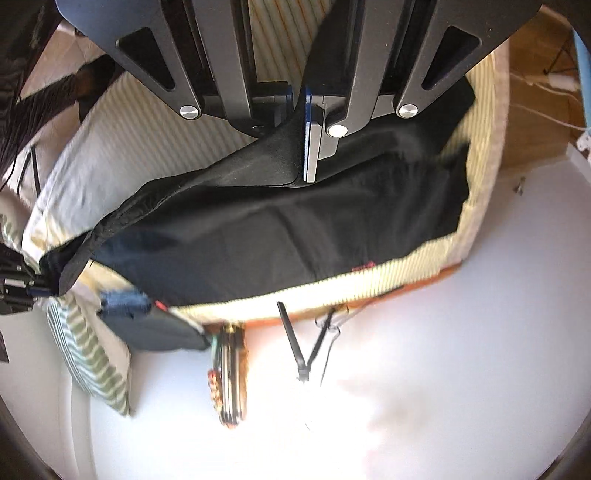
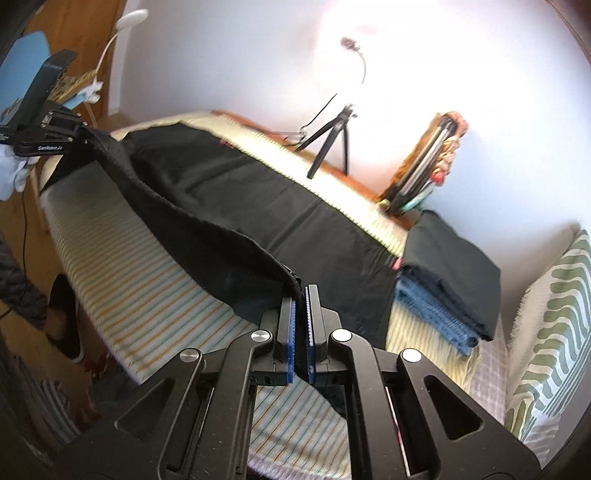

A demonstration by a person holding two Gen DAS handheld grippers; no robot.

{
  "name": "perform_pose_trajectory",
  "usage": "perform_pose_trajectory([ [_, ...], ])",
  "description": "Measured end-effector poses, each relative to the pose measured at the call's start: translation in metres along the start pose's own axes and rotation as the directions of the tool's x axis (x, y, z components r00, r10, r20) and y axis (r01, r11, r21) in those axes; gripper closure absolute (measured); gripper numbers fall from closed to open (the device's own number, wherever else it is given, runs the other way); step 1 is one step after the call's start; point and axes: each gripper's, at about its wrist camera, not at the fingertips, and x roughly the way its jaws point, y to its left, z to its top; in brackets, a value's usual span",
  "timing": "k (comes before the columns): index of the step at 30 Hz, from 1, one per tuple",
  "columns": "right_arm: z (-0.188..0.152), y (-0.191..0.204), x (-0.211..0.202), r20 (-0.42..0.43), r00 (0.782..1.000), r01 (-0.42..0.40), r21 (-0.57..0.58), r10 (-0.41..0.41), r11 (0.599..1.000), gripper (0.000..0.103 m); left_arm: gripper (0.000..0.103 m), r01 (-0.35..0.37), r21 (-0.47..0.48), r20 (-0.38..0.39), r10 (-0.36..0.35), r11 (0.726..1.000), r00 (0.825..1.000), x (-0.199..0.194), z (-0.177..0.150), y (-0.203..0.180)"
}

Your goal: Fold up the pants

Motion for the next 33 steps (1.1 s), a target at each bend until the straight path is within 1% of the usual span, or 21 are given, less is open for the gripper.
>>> perform_pose_trajectory([
  [4, 0.023, -0.018, 0.0, 0.052, 0.997, 0.057, 0.006, -0.057, 0.998, 0.1, 0.101, -0.028, 0.026, 0.054, 0.027, 0.999, 0.998, 0.002, 0.028, 0.002],
  [7, 0.047, -0.037, 0.007, 0.091, 0.992, 0.086, 0.039, -0.09, 0.996, 0.1, 0.101, -0.042, 0.035, 0.085, 0.039, 0.999, 0.996, 0.009, 0.052, 0.007],
  [10, 0.071, -0.055, 0.026, 0.11, 0.985, 0.125, 0.052, -0.13, 0.991, 0.1, 0.101, -0.057, 0.045, 0.089, 0.053, 0.997, 0.995, 0.026, 0.074, 0.014],
  [12, 0.083, -0.065, 0.044, 0.103, 0.986, 0.125, 0.068, -0.131, 0.99, 0.1, 0.101, -0.067, 0.051, 0.071, 0.064, 0.996, 0.995, 0.045, 0.086, 0.018],
  [16, 0.099, -0.084, 0.096, 0.048, 0.992, 0.112, 0.085, -0.116, 0.99, 0.1, 0.101, -0.064, 0.073, 0.015, 0.063, 0.995, 0.998, 0.082, 0.096, 0.023],
  [17, 0.1, -0.088, 0.107, 0.032, 0.993, 0.108, 0.086, -0.111, 0.99, 0.1, 0.101, -0.068, 0.078, 0.005, 0.068, 0.995, 0.998, 0.091, 0.097, 0.024],
  [21, 0.1, -0.098, 0.158, -0.047, 0.995, 0.096, 0.092, -0.092, 0.991, 0.1, 0.101, -0.045, 0.089, -0.048, 0.05, 0.995, 0.998, 0.123, 0.1, 0.024],
  [24, 0.096, -0.103, 0.192, -0.102, 0.989, 0.113, 0.071, -0.105, 0.991, 0.1, 0.101, -0.045, 0.103, -0.076, 0.053, 0.994, 0.996, 0.142, 0.102, 0.025],
  [29, 0.09, -0.106, 0.242, -0.188, 0.976, 0.117, 0.038, -0.108, 0.992, 0.1, 0.1, -0.037, 0.113, -0.118, 0.051, 0.993, 0.992, 0.168, 0.106, 0.027],
  [33, 0.083, -0.104, 0.27, -0.237, 0.965, 0.116, 0.014, -0.109, 0.993, 0.1, 0.096, -0.014, 0.12, -0.153, 0.032, 0.993, 0.988, 0.185, 0.106, 0.025],
])
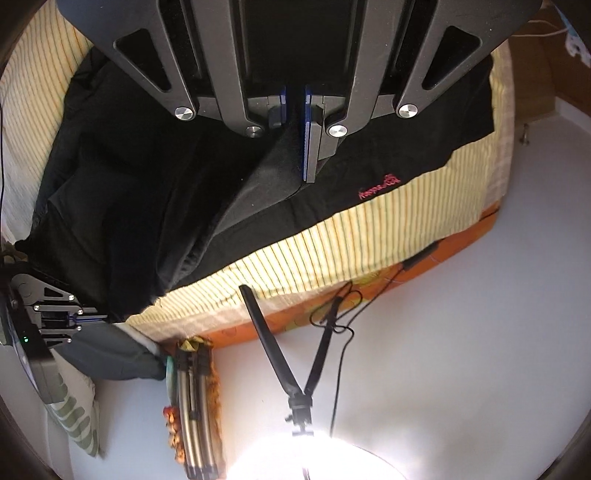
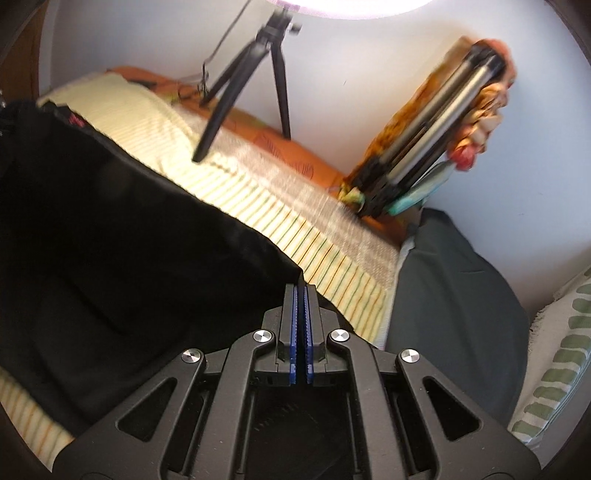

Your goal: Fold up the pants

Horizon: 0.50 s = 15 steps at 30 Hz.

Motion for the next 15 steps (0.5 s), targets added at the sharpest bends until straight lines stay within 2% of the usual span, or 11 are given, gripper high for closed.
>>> perform_pose_trajectory([
  [2, -0.001, 0.002, 0.012, -0.021, 1.0, -0.006, -0.006, 0.005, 1.0, 0.1, 0.094, 0.02, -0.003, -0.011, -0.02, 1.0, 1.0, 0.007, 0.001, -0.001],
  [6, -0.001, 0.005, 0.028, -0.055, 0.998, -0.012, -0.007, 0.012, 1.0, 0.1, 0.075, 0.088, -0.065, -0.014, -0.089, 0.994, 0.996, 0.012, 0.004, 0.004],
  [9, -0.002, 0.005, 0.035, -0.079, 0.997, -0.017, -0.004, 0.017, 1.0, 0.1, 0.064, 0.099, -0.085, 0.008, -0.099, 0.991, 0.995, 0.005, 0.008, 0.006],
  [10, -0.002, 0.004, 0.035, -0.079, 0.997, -0.016, -0.001, 0.016, 1.0, 0.099, 0.064, 0.099, -0.089, 0.018, -0.097, 0.991, 0.995, 0.0, 0.01, 0.009],
  [12, -0.001, 0.0, 0.035, -0.081, 0.997, -0.019, 0.019, 0.02, 1.0, 0.093, 0.061, 0.106, -0.098, 0.035, -0.103, 0.99, 0.994, -0.009, 0.011, 0.015],
  [14, -0.001, -0.001, 0.031, -0.077, 0.997, -0.014, 0.03, 0.016, 0.999, 0.072, 0.058, 0.113, -0.111, 0.053, -0.108, 0.987, 0.993, -0.022, 0.012, 0.023],
  [15, 0.0, -0.002, 0.028, -0.07, 0.998, -0.008, 0.034, 0.01, 0.999, 0.066, 0.056, 0.113, -0.119, 0.068, -0.105, 0.986, 0.992, -0.031, 0.01, 0.029],
])
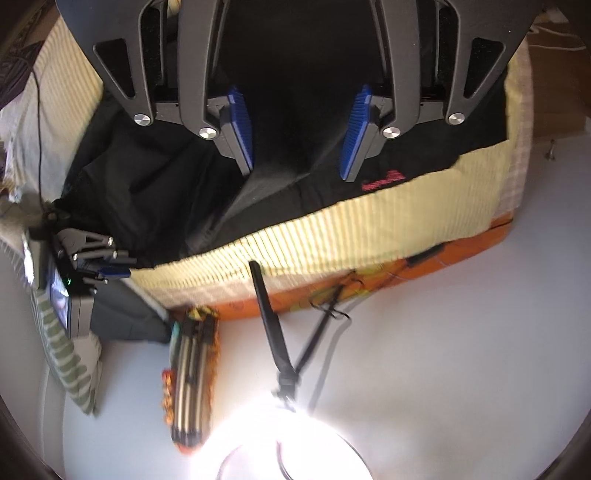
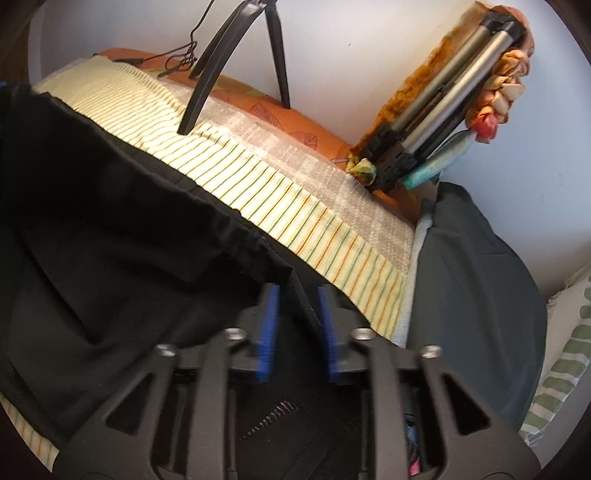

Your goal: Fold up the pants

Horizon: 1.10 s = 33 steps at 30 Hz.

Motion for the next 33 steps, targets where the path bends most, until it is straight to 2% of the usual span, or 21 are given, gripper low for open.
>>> perform_pose_trajectory([
  [1, 0.0, 0.0, -0.004, 0.009, 1.0, 0.004, 0.005, -0.004, 1.0, 0.056, 0.055, -0.001, -0.005, 0.013, 0.001, 1.0, 1.0, -0.008, -0.001, 0.004],
  [2, 0.0, -0.001, -0.009, 0.02, 1.0, 0.004, 0.013, -0.004, 1.0, 0.05, 0.053, -0.005, -0.014, 0.029, 0.006, 1.0, 1.0, -0.018, -0.002, 0.01],
  [5, 0.0, -0.002, -0.021, 0.046, 0.999, -0.02, 0.035, 0.018, 0.999, 0.045, 0.052, -0.044, -0.033, 0.064, 0.046, 0.999, 0.997, -0.05, -0.009, 0.032],
  [8, 0.0, 0.0, -0.028, 0.055, 0.998, 0.0, 0.033, -0.002, 0.999, 0.044, 0.051, -0.104, -0.063, 0.078, 0.109, 0.993, 0.991, -0.074, -0.013, 0.055],
  [10, -0.002, 0.003, -0.034, 0.073, 0.997, 0.027, 0.029, -0.029, 0.999, 0.044, 0.051, -0.148, -0.112, 0.055, 0.154, 0.983, 0.986, -0.081, -0.018, 0.081],
  [12, -0.008, 0.013, -0.049, 0.1, 0.995, 0.025, 0.031, -0.028, 0.999, 0.044, 0.051, -0.162, -0.151, 0.018, 0.167, 0.975, 0.986, -0.079, -0.026, 0.104],
  [14, -0.017, 0.025, -0.066, 0.127, 0.992, -0.002, 0.039, -0.003, 0.999, 0.044, 0.051, -0.196, -0.176, -0.028, 0.194, 0.965, 0.981, -0.07, -0.035, 0.124],
  [16, -0.026, 0.041, -0.086, 0.16, 0.985, -0.07, 0.053, 0.06, 0.996, 0.044, 0.051, -0.218, -0.198, -0.076, 0.207, 0.956, 0.975, -0.054, -0.046, 0.142],
  [19, -0.032, 0.069, -0.115, 0.193, 0.966, -0.186, 0.063, 0.17, 0.981, 0.037, 0.051, -0.228, -0.276, -0.156, 0.191, 0.934, 0.969, -0.019, -0.063, 0.171],
  [21, -0.034, 0.091, -0.131, 0.192, 0.95, -0.26, 0.049, 0.246, 0.964, 0.036, 0.051, -0.236, -0.304, -0.188, 0.184, 0.923, 0.965, 0.0, -0.071, 0.183],
  [23, -0.035, 0.114, -0.144, 0.197, 0.944, -0.274, 0.016, 0.265, 0.962, 0.036, 0.052, -0.244, -0.321, -0.204, 0.185, 0.915, 0.961, 0.02, -0.074, 0.191],
  [26, -0.038, 0.136, -0.162, 0.222, 0.935, -0.28, -0.011, 0.275, 0.96, 0.036, 0.052, -0.274, -0.302, -0.227, 0.211, 0.913, 0.951, 0.04, -0.072, 0.194],
  [29, -0.041, 0.14, -0.168, 0.232, 0.902, -0.387, 0.057, 0.365, 0.92, 0.036, 0.052, -0.325, -0.24, -0.253, 0.264, 0.915, 0.931, 0.059, -0.07, 0.192],
  [30, -0.042, 0.141, -0.167, 0.232, 0.886, -0.428, 0.085, 0.4, 0.9, 0.036, 0.052, -0.324, -0.231, -0.256, 0.264, 0.917, 0.93, 0.062, -0.069, 0.192],
  [32, -0.042, 0.147, -0.166, 0.225, 0.876, -0.456, 0.094, 0.427, 0.885, 0.036, 0.053, -0.325, -0.21, -0.246, 0.272, 0.922, 0.93, 0.065, -0.068, 0.188],
  [33, -0.04, 0.152, -0.165, 0.222, 0.875, -0.456, 0.082, 0.43, 0.886, 0.036, 0.062, -0.318, -0.206, -0.239, 0.267, 0.925, 0.934, 0.066, -0.068, 0.19],
])
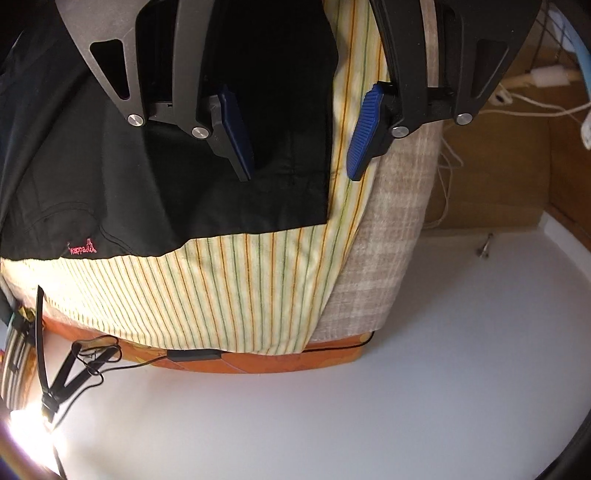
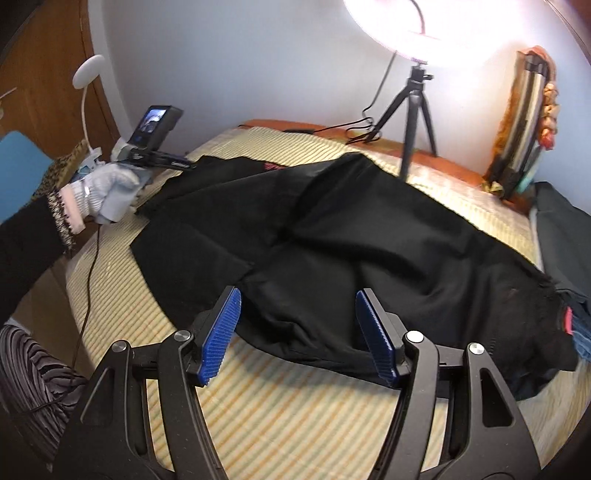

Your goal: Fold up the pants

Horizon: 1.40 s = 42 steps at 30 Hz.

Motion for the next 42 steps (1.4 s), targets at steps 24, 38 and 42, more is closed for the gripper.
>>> perform_pose_trajectory([
  [24, 0.003, 0.009, 0.013, -0.003, 1.0, -0.021, -0.055, 0.021, 0.998, 0.036, 0.089, -0.151, 0.003, 0.122, 0.149, 0.989, 0.981, -0.034, 0.017, 0.008],
  [38, 0.007, -0.032, 0.004, 0.014, 0.994, 0.105, 0.024, -0.105, 0.994, 0.036, 0.05, 0.248, 0.405, 0.073, -0.301, 0.88, 0.951, -0.168, -0.093, -0.132],
  [42, 0.002, -0.03, 0.005, 0.0, 0.998, 0.069, 0.003, -0.069, 0.998, 0.036, 0.05, 0.373, 0.455, -0.042, -0.398, 0.809, 0.916, -0.171, -0.122, -0.167],
])
